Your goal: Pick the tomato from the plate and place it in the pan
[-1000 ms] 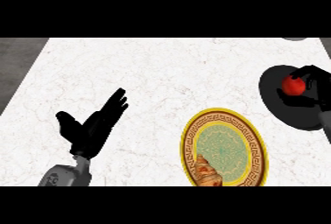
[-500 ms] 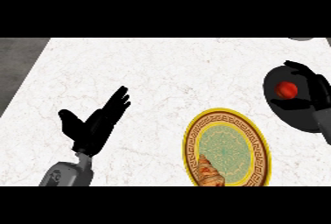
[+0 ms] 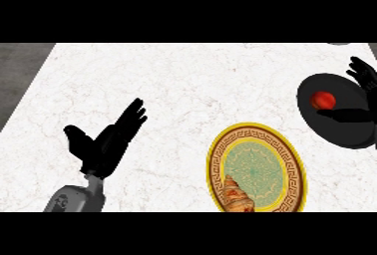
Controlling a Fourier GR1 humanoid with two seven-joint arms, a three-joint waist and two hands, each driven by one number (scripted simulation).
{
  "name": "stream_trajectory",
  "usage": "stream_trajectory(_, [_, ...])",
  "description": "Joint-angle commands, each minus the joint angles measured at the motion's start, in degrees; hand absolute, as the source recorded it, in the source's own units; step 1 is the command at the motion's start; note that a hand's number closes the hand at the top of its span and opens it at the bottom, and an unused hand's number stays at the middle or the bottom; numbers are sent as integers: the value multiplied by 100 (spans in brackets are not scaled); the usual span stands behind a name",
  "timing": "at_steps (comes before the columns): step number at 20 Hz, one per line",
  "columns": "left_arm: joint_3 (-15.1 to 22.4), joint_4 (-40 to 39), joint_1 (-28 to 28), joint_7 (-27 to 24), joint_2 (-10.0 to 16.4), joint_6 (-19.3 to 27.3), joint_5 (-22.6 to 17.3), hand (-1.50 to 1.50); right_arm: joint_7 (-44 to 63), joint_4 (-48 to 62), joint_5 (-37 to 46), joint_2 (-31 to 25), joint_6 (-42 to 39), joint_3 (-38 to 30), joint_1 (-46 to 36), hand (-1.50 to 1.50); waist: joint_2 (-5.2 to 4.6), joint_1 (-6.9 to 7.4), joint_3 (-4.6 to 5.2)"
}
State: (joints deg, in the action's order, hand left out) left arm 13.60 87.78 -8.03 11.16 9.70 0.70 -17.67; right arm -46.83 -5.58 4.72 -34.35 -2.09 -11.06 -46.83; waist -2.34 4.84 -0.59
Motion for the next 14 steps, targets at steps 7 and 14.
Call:
stream_trajectory(7, [-47,135,187,16,92,-70,-37,0,-463,151,-7,-906,-2336,0,580,-150,10,-28,-13])
stream_trajectory(14, [-56,101,179,50,22,-39,-64,0,-775,-87,42,-1143,-3054,79,993,-150,13,-107,-32])
